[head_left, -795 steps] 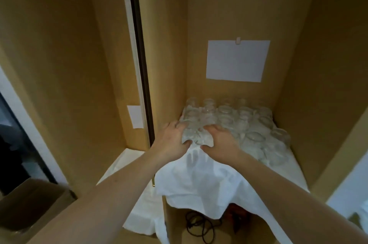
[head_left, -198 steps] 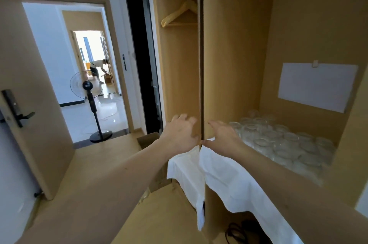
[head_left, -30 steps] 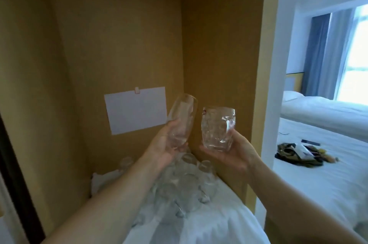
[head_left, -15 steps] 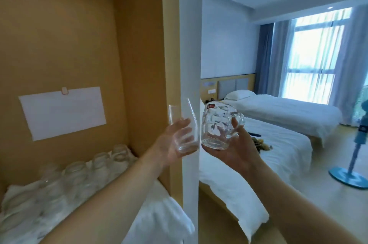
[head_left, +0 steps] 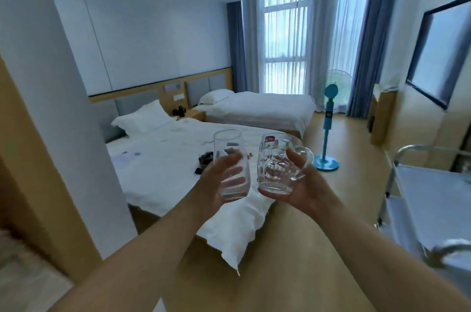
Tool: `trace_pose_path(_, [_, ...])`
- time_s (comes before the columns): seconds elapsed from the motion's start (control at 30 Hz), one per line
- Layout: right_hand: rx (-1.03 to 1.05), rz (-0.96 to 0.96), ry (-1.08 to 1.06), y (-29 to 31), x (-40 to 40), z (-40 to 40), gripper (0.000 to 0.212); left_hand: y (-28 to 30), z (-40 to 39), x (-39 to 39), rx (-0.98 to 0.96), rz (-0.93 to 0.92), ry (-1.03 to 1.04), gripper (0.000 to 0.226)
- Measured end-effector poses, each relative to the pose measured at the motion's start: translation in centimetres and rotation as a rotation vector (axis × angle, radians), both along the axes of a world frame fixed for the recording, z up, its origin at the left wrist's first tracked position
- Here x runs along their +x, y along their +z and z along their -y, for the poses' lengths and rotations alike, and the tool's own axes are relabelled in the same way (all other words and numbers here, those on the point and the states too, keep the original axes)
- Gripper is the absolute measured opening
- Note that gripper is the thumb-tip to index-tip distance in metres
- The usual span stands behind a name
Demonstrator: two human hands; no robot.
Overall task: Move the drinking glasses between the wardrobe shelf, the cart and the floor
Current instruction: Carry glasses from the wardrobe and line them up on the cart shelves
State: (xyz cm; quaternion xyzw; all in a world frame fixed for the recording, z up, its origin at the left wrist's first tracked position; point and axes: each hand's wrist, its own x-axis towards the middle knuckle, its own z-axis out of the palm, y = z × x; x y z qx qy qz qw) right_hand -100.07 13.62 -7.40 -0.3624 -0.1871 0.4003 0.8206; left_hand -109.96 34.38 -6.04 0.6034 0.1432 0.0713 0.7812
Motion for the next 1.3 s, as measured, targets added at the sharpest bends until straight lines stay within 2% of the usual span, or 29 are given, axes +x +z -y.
trace_pose_path(0.1, [-0.001,0.005,-0.08,-1.3,2.3,3.3,0.071,-1.0,2.5,4.1,-0.025,-0.042,-0.095,0.09])
trace_pose_path(0.3, [-0.064,-0.025,-0.335,-3.5,6.9,7.7,0.074,-2.1,5.9,12.8,0.004,-0.078,-0.307,0.103])
trace_pose_path(0.4, [-0.126,-0.003,-0.46,-3.5,9.0,9.2,0.073,-1.9,7.0,17.7,-0.016,-0.105,-0.402,0.094])
trace_pose_path(0.5, [-0.125,-0.037,-0.594,-3.5,11.3,10.0,0.084,-2.1,7.5,22.4,-0.038,-0.095,-0.522,0.082])
trace_pose_path(0.67, [-0.139,-0.048,-0.728,-3.5,14.6,10.2,0.08,-2.8,7.9,29.1,-0.089,-0.096,-0.66,0.084])
trace_pose_path(0.8, [-0.113,-0.102,-0.775,-4.8,16.3,10.0,0.046,-4.3,8.0,33.6,-0.132,-0.107,-0.771,0.078])
trace_pose_path(1.0, [-0.178,-0.189,-0.898,-7.5,18.5,10.3,0.031,-7.3,8.9,38.3,-0.145,-0.195,-0.902,0.072])
trace_pose_path(1.07, [-0.194,-0.189,-0.913,-7.9,19.5,10.7,0.03,-8.1,9.5,39.6,-0.141,-0.212,-0.921,0.07])
trace_pose_path(1.17, [-0.217,-0.152,-0.909,-8.2,21.9,11.7,0.048,-8.8,10.7,42.1,-0.142,-0.227,-0.938,0.071])
trace_pose_path(1.3, [-0.21,-0.134,-0.922,-9.1,26.1,13.8,0.042,-9.4,12.6,46.1,-0.136,-0.212,-0.943,0.076])
